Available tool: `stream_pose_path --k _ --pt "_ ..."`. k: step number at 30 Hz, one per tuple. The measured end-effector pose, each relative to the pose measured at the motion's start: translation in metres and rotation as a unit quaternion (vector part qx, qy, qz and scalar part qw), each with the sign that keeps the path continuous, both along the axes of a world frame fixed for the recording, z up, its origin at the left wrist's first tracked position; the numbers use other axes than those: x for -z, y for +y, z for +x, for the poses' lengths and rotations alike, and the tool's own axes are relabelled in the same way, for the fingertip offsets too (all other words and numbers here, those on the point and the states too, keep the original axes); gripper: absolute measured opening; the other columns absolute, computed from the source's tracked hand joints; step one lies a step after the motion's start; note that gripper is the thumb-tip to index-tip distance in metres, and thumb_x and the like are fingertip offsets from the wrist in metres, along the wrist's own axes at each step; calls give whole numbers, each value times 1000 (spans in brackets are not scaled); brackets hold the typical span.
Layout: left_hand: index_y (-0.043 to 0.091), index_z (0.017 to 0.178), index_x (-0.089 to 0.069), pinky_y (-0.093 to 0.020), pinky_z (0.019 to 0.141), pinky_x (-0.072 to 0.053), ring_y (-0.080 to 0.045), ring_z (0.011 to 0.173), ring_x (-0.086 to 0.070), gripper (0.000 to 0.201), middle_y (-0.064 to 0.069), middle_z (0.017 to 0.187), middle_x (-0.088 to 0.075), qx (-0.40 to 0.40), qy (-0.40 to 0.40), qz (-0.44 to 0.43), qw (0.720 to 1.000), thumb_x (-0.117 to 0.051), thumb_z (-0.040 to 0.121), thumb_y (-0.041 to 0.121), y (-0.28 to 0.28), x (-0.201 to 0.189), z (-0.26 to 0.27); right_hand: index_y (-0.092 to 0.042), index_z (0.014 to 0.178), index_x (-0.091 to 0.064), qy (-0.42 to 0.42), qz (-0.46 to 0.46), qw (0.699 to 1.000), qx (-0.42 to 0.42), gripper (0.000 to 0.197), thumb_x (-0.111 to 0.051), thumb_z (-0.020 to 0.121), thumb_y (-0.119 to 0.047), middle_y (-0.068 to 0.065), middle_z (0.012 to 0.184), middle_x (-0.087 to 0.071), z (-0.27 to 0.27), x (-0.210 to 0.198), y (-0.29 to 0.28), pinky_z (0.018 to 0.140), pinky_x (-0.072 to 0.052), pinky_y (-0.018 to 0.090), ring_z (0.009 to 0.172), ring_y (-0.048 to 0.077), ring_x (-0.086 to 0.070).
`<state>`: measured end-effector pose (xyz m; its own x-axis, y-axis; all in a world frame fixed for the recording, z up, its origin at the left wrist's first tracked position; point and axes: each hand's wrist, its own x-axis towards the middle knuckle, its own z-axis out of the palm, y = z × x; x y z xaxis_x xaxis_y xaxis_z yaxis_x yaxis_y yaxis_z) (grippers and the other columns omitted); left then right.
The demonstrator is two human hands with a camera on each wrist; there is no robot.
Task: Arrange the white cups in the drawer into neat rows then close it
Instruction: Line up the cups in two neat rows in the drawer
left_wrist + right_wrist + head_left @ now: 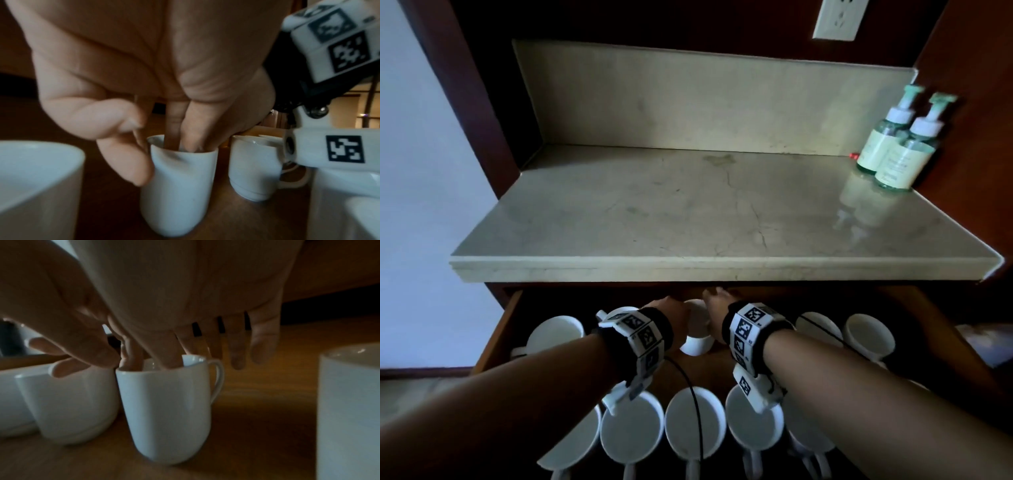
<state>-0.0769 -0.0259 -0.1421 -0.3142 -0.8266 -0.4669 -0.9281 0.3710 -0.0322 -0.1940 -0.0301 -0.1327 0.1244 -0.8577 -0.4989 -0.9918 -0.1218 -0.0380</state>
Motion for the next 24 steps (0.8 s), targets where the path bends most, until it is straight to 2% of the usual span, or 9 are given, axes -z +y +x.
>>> stream_pose_path --k 2,7,10,13,15,18,20,22,24 --pt "7 125 -58 -35 98 -47 -28 121 -56 33 -11 129 -59 20 0 3 1000 -46 97 21 2 0 4 -9 149 -20 -3 17 1000 -12 66 -57 94 -18 13 157 -15 5 7 -6 117 -23 40 147 29 -10" --pt "5 126 -60 -34 98 -44 -28 122 -55 35 -12 130 -59 29 25 4 999 -43 100 22 6 -2 10 -2 131 -48 13 -6 1000 -3 40 -57 94 -14 17 136 -51 12 5 -18 98 -42 32 126 29 -50" --pt "4 117 -63 -36 89 -49 -31 113 -61 34 -14 122 -64 -11 43 20 999 -47 96 24 1 0 10 -5 127 -55 59 -13 998 17 39 -62 90 -13 17 128 -57 9 13 -20 96 -47 37 119 34 -56" --pt "4 119 -60 -33 81 -50 -31 112 -62 37 -15 120 -64 -53 54 14 997 -51 94 30 1 1 7 -3 129 -54 27 5 998 50 42 -63 89 -14 17 130 -56 -1 20 -18 97 -45 38 122 33 -54" --pt "5 127 -55 -34 87 -49 -29 117 -59 44 -14 125 -61 -61 35 18 997 -50 95 35 3 2 3 -8 124 -59 48 21 997 65 43 -65 85 -26 13 121 -61 -5 28 -21 94 -50 37 113 33 -59" --pt "4 128 -57 -35 100 -44 -28 124 -55 41 -14 131 -59 -23 -13 69 997 -44 99 30 5 1 -8 -12 90 -66 80 37 994 64 43 -67 68 -49 12 96 -68 -18 65 -44 84 -55 47 92 31 -68" --pt "1 128 -57 -37 103 -43 -29 126 -52 37 -16 133 -57 -1 -35 84 996 -46 99 22 4 -2 -14 -14 97 -65 125 46 990 47 50 -71 67 -53 11 102 -67 -25 75 -46 85 -54 51 95 34 -67" --pt "1 125 -60 -35 100 -44 -28 125 -54 34 -15 131 -59 5 -27 62 998 -49 98 19 -1 -4 -18 -16 114 -59 146 16 988 43 53 -71 74 -49 11 114 -63 -23 57 -29 88 -51 52 105 36 -63" --pt "5 122 -63 -32 97 -47 -25 122 -57 31 -12 128 -62 -4 -14 33 999 -49 97 18 -4 -2 -23 -13 126 -53 123 -31 990 58 50 -64 84 -40 19 124 -59 -24 42 -17 92 -48 51 113 39 -59"
